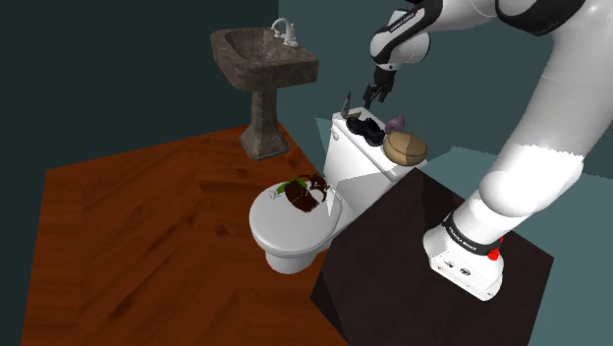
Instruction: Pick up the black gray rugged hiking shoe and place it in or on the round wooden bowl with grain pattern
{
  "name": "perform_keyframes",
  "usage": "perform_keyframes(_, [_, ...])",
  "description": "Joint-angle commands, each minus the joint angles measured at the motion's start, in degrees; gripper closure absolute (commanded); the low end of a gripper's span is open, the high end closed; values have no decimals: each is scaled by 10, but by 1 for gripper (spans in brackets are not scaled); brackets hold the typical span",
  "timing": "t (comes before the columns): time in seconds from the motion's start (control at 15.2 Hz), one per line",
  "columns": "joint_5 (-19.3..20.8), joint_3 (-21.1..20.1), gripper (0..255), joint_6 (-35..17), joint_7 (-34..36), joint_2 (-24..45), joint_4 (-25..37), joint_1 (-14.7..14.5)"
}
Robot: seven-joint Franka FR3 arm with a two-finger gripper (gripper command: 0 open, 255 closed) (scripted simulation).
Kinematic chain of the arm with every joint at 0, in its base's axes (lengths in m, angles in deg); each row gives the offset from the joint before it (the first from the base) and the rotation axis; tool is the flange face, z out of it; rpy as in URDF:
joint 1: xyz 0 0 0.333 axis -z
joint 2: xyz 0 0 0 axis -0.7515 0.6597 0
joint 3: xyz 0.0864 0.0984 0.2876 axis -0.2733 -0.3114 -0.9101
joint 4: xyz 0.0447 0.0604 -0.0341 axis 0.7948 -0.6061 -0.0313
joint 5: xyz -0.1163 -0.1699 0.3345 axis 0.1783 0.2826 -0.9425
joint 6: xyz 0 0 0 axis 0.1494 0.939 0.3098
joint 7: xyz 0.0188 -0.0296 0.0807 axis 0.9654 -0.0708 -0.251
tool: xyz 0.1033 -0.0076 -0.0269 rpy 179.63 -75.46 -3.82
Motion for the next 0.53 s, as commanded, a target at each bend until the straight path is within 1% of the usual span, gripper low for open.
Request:
perform_keyframes(0.0, [-15,-1,0,-3,-19,43,36,15])
perform_keyframes(0.46, [-50,-15,0,5,-57,198,184,67])
